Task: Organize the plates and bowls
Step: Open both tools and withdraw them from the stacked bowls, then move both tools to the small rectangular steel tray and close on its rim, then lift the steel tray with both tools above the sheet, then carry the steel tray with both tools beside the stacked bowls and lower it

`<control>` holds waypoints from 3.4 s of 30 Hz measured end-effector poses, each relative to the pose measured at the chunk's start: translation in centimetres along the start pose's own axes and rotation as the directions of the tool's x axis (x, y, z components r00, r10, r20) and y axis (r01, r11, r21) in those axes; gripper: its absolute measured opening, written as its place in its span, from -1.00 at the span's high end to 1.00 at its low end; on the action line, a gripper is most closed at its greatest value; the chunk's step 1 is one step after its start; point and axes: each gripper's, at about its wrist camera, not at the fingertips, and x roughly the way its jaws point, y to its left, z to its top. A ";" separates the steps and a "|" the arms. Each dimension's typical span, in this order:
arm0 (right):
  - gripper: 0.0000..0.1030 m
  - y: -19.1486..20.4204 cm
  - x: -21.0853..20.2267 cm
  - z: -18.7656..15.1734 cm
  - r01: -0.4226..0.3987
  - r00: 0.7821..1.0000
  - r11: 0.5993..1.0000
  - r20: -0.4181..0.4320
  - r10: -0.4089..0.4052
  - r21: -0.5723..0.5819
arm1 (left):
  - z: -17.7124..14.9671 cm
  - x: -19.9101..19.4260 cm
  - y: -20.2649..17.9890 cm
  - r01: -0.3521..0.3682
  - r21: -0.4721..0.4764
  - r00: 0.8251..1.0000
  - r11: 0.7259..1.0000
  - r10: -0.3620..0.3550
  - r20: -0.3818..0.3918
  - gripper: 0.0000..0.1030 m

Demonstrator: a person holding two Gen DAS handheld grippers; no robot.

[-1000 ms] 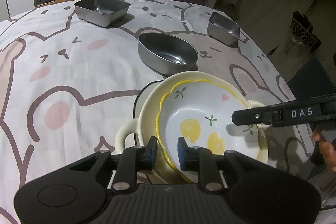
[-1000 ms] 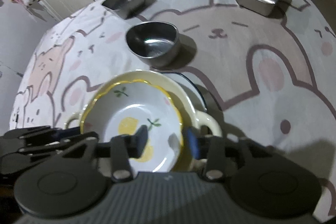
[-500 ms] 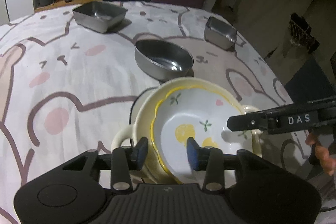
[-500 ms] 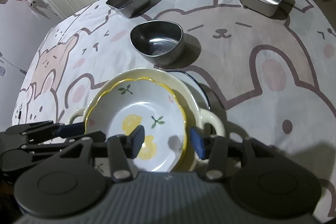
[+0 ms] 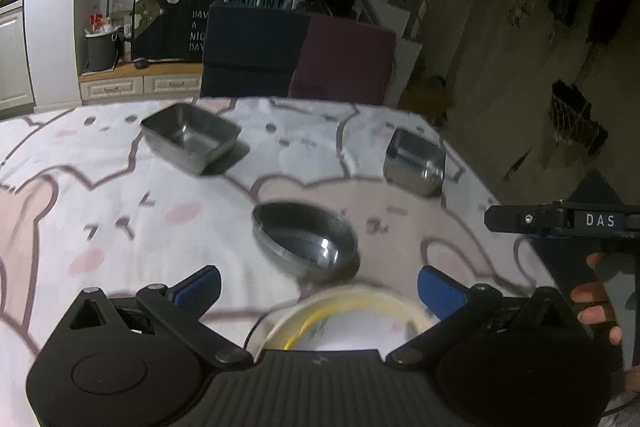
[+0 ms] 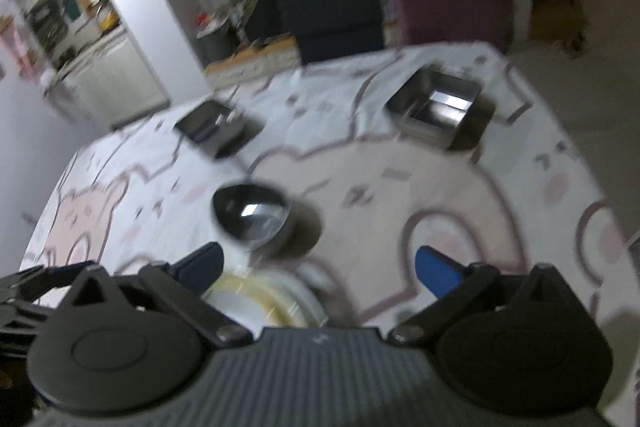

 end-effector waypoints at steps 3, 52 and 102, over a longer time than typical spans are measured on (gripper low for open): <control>-1.00 -1.3 -0.2 2.1 0.006 0.999 1.000 0.046 -0.006 -0.004 | 1.3 1.7 -0.9 0.013 -0.034 1.000 0.999 -0.014 -0.013 -1.00; 0.83 -18.7 17.9 12.9 0.003 0.987 0.981 -0.155 -0.034 -0.193 | 9.3 28.1 -7.5 0.115 -0.186 0.969 0.976 -0.151 -0.195 0.27; 0.84 5.3 -2.8 1.8 -0.189 0.980 0.975 0.036 0.194 -0.119 | 3.7 -7.0 4.3 0.013 -0.052 1.000 0.999 -0.013 0.015 0.75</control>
